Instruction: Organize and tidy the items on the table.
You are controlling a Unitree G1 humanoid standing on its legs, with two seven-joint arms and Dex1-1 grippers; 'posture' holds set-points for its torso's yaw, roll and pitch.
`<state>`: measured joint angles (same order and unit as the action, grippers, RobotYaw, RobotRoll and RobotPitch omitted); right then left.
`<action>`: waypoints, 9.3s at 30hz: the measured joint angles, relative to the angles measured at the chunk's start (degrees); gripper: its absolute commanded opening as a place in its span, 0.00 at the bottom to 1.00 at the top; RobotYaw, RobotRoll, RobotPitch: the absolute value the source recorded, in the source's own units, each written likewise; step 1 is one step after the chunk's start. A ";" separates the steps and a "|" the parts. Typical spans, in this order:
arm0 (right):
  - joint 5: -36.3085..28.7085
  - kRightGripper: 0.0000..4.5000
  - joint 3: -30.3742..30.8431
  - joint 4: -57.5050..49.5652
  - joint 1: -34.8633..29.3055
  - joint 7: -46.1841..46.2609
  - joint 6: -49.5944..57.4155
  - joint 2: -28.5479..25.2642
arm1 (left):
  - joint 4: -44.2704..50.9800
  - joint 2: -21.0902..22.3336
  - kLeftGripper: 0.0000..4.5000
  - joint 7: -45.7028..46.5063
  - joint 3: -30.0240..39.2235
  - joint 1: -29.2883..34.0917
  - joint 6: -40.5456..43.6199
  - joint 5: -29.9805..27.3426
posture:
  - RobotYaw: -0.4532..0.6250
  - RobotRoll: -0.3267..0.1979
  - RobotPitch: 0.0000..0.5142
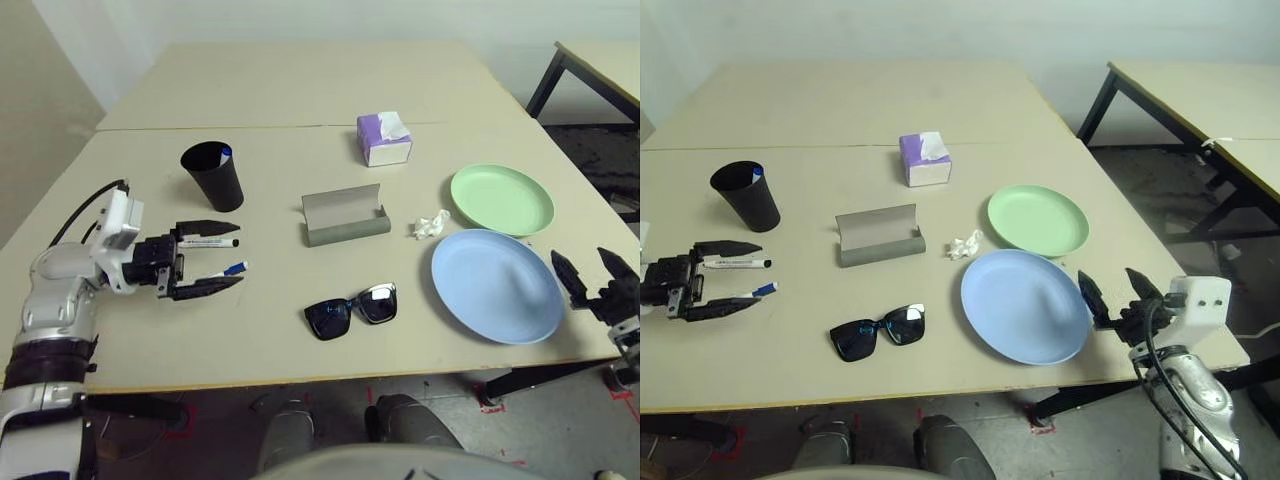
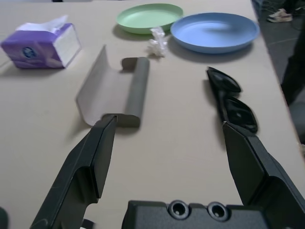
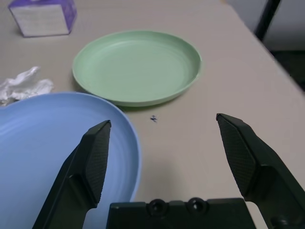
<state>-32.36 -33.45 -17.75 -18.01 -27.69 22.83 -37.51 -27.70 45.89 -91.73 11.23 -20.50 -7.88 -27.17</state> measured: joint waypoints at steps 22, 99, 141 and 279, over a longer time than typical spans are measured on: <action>-19.50 1.00 -1.17 -10.77 -5.10 -2.84 27.85 -2.97 | 0.60 -2.33 0.99 4.31 -0.95 -0.23 0.67 1.51 | 0.27 0.62 0.12; -25.91 0.01 -3.87 22.55 55.59 14.15 67.41 -7.85 | 14.72 -1.93 1.00 12.29 -0.89 10.81 5.65 0.23 | 0.32 0.62 0.15; 13.28 0.01 22.55 75.64 78.42 -4.38 36.69 -12.70 | 12.17 -2.77 1.00 10.56 0.43 18.70 -1.61 0.17 | 0.36 0.62 0.27; 24.30 0.01 29.36 33.18 51.53 -0.26 3.66 8.15 | 11.96 -5.11 1.00 12.16 -0.68 15.93 -0.38 0.33 | 0.33 0.62 0.20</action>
<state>-8.06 -4.10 15.43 33.52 -27.95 26.50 -29.37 -15.74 40.78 -79.57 10.55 -4.58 -8.26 -26.85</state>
